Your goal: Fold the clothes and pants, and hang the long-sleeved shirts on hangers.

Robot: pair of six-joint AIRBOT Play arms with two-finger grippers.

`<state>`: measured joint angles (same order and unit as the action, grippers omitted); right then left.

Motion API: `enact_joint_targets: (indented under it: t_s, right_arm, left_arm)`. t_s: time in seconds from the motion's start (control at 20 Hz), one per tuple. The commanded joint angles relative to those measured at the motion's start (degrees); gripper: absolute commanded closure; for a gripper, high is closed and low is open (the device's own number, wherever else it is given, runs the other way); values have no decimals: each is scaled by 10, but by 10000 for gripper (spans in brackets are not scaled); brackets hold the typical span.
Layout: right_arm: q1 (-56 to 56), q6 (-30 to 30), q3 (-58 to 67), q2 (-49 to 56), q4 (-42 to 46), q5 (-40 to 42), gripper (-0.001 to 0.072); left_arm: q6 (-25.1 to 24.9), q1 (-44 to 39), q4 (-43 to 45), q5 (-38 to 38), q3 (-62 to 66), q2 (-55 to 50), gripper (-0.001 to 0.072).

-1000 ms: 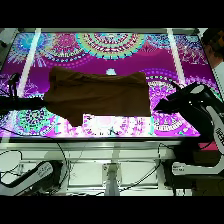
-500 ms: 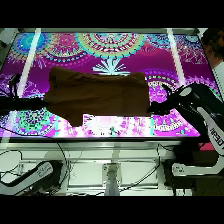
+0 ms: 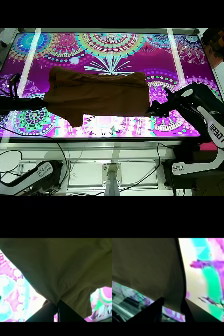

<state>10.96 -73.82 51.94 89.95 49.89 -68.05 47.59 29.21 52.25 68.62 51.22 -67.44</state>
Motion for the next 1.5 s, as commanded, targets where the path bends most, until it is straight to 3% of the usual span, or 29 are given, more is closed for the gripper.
enact_joint_targets:
  t_s: [0.0,0.05,0.15,0.25,0.35,0.5,0.75,1.15,1.45]
  right_arm:
    - [1,7,0,18,-57,7,407]
    - [1,19,0,18,-61,14,408]
    - [1,30,0,18,-69,34,522]
    - [1,53,0,17,-84,49,559]
    - [1,77,0,17,-112,52,688]
    - [1,89,1,13,-139,50,696]
    - [1,120,72,-19,-141,-2,696]
    - [1,133,268,-204,-138,-9,695]
    - [1,128,416,-349,-61,25,696]
  left_arm:
    - [0,0,0,0,0,0,690]
    - [0,0,0,0,0,0,690]
    - [0,1,0,0,0,0,690]
    - [0,0,0,0,0,0,690]
    - [0,1,0,0,0,0,690]
    - [0,1,-5,0,0,0,690]
    - [0,2,-115,0,24,5,690]
    - [0,2,-169,-9,234,77,690]
    - [0,2,-271,-166,320,168,691]
